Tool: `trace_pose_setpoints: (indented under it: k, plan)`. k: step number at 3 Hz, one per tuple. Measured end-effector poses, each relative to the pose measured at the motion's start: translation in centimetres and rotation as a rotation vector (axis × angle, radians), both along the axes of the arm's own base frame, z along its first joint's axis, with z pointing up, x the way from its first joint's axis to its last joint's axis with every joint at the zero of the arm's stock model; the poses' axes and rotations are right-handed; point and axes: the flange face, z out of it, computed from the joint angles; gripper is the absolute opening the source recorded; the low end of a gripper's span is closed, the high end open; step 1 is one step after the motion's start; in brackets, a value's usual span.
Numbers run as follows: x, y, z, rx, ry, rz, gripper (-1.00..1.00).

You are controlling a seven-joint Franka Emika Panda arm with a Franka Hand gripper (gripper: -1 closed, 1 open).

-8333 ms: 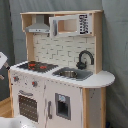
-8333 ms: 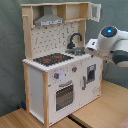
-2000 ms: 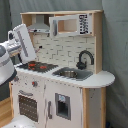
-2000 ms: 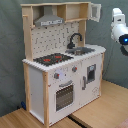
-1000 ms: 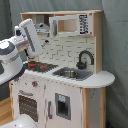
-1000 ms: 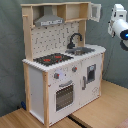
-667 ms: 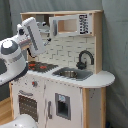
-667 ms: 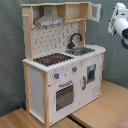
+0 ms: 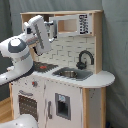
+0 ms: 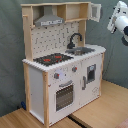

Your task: Play with the kitchen

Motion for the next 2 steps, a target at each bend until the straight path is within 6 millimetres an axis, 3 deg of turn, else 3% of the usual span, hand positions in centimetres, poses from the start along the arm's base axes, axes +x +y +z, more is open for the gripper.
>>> trace_pose_setpoints:
  k: [1,2]
  plan:
    - [0.10,-0.19,0.04,0.002,0.000,0.001,-1.00]
    - [0.20,-0.38,0.08,0.004,0.001,0.002,-1.00]
